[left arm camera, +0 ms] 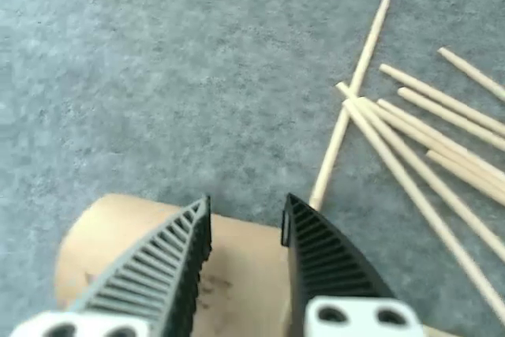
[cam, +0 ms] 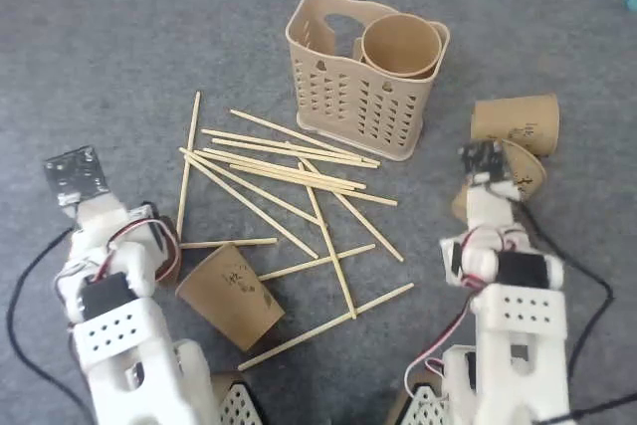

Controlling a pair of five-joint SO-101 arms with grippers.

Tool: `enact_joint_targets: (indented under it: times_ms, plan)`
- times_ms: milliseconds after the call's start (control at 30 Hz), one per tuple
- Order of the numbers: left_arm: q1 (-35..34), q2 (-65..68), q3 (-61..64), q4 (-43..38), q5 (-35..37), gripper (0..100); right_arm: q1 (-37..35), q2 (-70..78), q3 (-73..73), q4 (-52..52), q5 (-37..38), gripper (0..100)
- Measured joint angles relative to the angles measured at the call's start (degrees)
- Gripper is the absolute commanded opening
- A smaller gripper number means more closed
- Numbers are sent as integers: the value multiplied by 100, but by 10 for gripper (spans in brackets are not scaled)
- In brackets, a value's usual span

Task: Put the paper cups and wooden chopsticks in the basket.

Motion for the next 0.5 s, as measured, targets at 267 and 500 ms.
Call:
enact_joint_targets:
  times_ms: [267, 500]
  plan:
    - [-756, 0, -255, 651, -985, 137, 18, -211, 1081, -835, 158, 8]
    - [-651, 0, -1556, 2435, -1204, 137, 18, -211, 1081, -870, 158, 8]
